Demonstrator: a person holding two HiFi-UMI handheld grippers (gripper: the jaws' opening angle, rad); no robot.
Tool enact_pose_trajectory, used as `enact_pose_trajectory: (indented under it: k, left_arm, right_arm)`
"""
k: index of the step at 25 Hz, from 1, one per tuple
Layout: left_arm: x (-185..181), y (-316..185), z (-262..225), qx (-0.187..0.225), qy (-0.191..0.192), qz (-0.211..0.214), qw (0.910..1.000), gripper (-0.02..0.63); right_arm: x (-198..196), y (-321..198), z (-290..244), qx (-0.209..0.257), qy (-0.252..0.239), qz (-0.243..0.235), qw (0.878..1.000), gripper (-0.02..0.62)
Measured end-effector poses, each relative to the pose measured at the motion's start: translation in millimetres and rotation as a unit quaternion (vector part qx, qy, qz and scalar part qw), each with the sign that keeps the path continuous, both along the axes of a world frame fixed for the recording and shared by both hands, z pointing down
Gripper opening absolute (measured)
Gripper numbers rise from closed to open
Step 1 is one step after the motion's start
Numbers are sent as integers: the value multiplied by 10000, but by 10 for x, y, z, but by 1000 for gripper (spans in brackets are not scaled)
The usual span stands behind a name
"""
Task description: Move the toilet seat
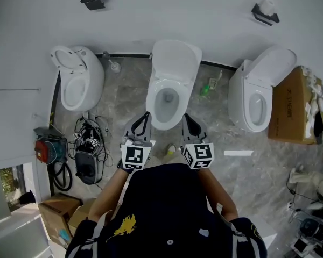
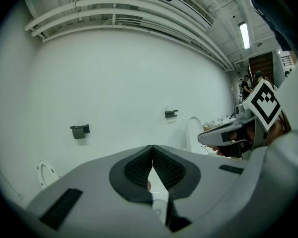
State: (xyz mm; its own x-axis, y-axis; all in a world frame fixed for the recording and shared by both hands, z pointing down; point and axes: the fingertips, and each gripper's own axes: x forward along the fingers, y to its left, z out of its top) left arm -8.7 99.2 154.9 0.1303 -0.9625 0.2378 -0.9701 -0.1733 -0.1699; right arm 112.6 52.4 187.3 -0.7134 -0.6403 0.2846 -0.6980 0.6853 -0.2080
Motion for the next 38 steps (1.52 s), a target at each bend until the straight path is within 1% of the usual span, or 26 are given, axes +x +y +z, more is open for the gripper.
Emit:
enact_pose_trajectory:
  k: [5,8,10,14,18,21,25,28,32,36,38]
  left_arm:
    - [-173,-102,72,-55,168,-111,9998,20]
    - [-332,-106,175,-132,250,-103,9995,20]
    - [-434,-134,229,-162,367,-81,9992,20]
    - [-576,-141,449,-332,408,268,9983,20]
    - [-693,-224,665,-424,499,560,9963,20]
    - [-719,-283,881,-593,604,700,9939,20]
    - [-689,-383,1160,-828,666,770,9913,20]
    - [-695,-471,1439,-1097,749,704,9886,20]
    - [-766,-701,1905,-1300,997,411,9856,20]
    - [-827,-673,2534,-1674,938,134,9813,20]
    - [-831,-748,2859,-1846,1014,-32,9776,20]
  right_arm:
    - [-60,-116,139,-184,51,154,9997,28]
    - [-181,-85,237,-253,169,187,9994,26]
    - [-275,-103,288,-274,227,301,9989,28]
    - [-401,-142,371,-364,311,703,9964,26]
    - [-497,-215,483,-357,454,1027,9930,28]
    - [-499,-267,614,-437,524,1242,9899,28]
    - [-428,-369,865,-617,611,1373,9867,28]
    - [-348,-462,1126,-823,719,1449,9834,26]
    - [-299,-691,1586,-1025,855,1448,9804,28]
    - [-312,-659,2223,-1561,927,1395,9734,26]
    - [-295,-706,2492,-1720,955,1350,9711,28]
